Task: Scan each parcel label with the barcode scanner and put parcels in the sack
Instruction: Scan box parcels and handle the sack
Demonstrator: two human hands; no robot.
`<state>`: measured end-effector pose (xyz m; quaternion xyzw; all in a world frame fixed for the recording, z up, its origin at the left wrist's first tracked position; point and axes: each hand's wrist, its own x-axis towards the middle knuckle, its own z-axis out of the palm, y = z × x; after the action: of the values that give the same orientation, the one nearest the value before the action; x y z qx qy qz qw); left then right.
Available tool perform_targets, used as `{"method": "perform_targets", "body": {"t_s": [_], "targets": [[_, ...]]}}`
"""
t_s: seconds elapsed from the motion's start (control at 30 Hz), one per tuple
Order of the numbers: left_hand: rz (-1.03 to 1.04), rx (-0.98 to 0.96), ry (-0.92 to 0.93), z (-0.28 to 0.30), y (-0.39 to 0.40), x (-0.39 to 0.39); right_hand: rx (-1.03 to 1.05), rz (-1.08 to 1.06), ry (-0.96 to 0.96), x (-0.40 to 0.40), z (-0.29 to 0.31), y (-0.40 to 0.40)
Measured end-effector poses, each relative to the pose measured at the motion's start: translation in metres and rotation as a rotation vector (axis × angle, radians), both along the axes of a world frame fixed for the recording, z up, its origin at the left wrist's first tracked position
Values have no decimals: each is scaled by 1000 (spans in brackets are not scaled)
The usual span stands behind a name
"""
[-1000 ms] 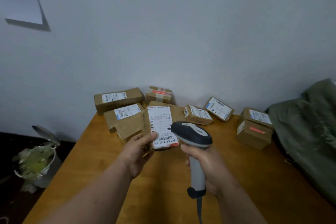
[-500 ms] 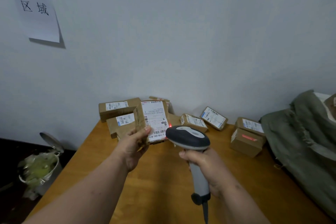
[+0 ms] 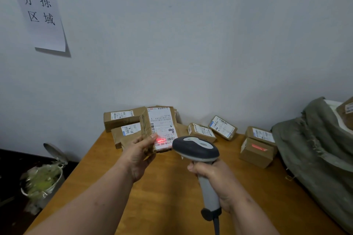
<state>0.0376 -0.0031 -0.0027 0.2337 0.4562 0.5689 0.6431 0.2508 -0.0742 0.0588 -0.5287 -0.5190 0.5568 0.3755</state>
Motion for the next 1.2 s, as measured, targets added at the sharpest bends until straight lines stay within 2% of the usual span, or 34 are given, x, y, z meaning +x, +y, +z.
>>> {"method": "perform_targets", "body": {"t_s": [0.27, 0.53, 0.73, 1.03, 1.2], "targets": [[27, -20, -5, 1, -5, 22, -24, 2, 35, 15, 0, -1], [-16, -25, 36, -4, -3, 54, -47, -59, -20, 46, -3, -4], [-173, -4, 63, 2, 11, 108, -31, -324, -41, 90, -1, -13], [-500, 142, 148, 40, 23, 202, -67, -760, 6, 146, 8, -42], [-617, 182, 183, 54, 21, 261, -78, -853, 58, 181, 6, -70]]}}
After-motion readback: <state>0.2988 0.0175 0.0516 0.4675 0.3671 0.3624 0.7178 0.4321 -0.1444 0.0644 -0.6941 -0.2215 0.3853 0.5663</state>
